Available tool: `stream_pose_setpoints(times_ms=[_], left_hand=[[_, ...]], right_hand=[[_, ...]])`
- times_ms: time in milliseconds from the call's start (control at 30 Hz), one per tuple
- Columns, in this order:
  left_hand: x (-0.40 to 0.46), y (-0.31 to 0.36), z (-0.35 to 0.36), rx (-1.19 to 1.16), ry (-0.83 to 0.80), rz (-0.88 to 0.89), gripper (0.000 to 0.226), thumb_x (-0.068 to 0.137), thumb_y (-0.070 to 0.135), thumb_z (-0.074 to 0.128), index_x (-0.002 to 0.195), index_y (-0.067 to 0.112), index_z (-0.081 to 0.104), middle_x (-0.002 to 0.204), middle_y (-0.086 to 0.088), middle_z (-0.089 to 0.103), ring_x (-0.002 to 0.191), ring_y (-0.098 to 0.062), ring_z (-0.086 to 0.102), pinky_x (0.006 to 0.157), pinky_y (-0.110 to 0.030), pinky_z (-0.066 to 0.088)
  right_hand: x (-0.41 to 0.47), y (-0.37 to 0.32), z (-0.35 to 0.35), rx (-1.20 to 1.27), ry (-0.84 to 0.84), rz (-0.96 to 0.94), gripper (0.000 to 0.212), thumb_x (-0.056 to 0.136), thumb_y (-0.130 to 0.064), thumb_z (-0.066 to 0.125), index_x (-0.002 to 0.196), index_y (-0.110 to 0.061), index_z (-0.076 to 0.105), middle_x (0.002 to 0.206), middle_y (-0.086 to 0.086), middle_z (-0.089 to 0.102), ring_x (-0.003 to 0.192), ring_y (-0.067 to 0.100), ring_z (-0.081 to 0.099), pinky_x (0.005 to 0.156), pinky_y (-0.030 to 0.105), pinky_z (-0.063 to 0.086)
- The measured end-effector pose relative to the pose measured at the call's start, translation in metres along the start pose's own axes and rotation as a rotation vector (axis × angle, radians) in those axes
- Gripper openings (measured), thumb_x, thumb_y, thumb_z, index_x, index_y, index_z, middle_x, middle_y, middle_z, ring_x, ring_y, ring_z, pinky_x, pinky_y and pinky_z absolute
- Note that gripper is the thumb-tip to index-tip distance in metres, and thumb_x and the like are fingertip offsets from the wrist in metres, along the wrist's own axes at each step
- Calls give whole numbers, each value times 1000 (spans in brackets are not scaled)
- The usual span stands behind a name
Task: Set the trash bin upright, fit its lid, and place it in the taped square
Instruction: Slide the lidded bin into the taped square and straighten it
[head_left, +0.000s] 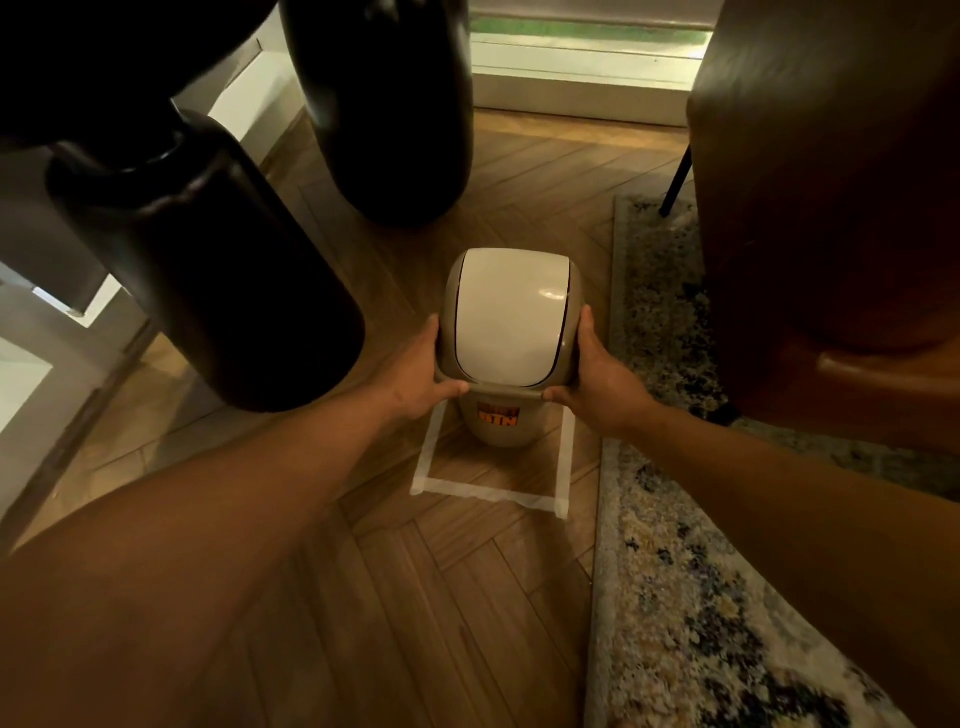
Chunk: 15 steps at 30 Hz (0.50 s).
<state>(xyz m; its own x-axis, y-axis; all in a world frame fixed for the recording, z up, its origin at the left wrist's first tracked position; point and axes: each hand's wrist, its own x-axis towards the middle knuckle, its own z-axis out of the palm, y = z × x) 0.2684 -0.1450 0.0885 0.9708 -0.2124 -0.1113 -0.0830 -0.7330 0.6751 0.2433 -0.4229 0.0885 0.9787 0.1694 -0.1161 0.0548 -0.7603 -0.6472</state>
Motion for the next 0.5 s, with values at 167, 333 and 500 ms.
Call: stream_pose_setpoints(times_ms=[167,333,500], left_hand=[[1,-3,1,33,28,3,107,67,43,87,152,35,22,154,4,38,140,-19,39,111,-46,39],[-5,-6,3,35,74,-54,110,67,48,86,154,30,20,160,-2,25,142,-26,33,109,-36,29],[-14,-4,9,-123,48,-125,93,79,38,82,153,26,28,153,0,44,137,-20,44,98,-24,37]], right_hand=[[-1,-1,-1,19,-9,-2,135,79,-32,85,153,-37,-29,165,1,30,145,29,39,104,33,34],[-6,-1,-1,151,44,75,135,77,-36,87,158,-27,-20,169,2,21,151,22,27,118,39,30],[-13,-1,4,230,44,144,103,83,-38,82,160,-26,15,150,-1,52,135,19,50,101,27,41]])
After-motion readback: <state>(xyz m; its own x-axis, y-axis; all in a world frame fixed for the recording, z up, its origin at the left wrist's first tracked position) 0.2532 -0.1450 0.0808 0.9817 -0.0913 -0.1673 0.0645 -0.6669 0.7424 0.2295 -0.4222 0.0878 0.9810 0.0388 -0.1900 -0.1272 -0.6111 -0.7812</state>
